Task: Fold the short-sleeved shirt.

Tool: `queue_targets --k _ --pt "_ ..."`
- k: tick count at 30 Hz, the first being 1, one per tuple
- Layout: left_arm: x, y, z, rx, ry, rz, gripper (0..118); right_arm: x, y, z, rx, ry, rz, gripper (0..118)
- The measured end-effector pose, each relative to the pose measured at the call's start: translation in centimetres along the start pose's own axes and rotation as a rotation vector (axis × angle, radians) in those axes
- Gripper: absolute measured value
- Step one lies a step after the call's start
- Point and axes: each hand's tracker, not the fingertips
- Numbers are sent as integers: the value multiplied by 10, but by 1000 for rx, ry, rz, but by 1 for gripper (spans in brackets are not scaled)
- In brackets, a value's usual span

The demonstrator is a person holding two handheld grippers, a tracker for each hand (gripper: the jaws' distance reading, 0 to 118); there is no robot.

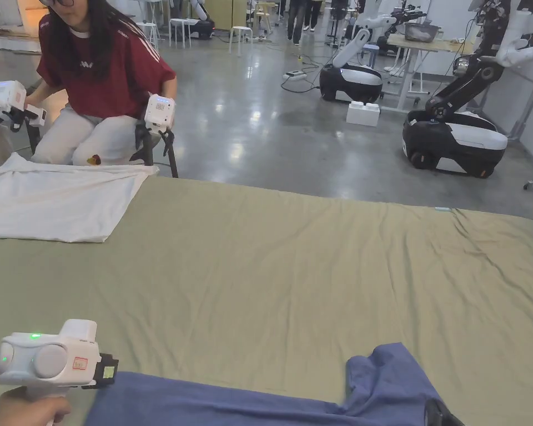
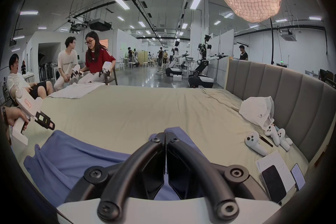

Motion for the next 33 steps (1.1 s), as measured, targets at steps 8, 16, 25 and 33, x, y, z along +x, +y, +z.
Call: queue_targets --k 8,16,25,33 --pt "14 5 -43 -108 45 -35 55 18 -16 -3 -75 -44 6 0" --pt "30 -5 -25 -46 23 -99 0 43 -21 -29 -169 -51 -51 0" --pt "27 -31 52 213 -38 -62 0 101 1 -146 -478 19 -46 27" --pt "43 -62 96 298 -26 -56 0 120 -23 -232 -717 40 -4 70"
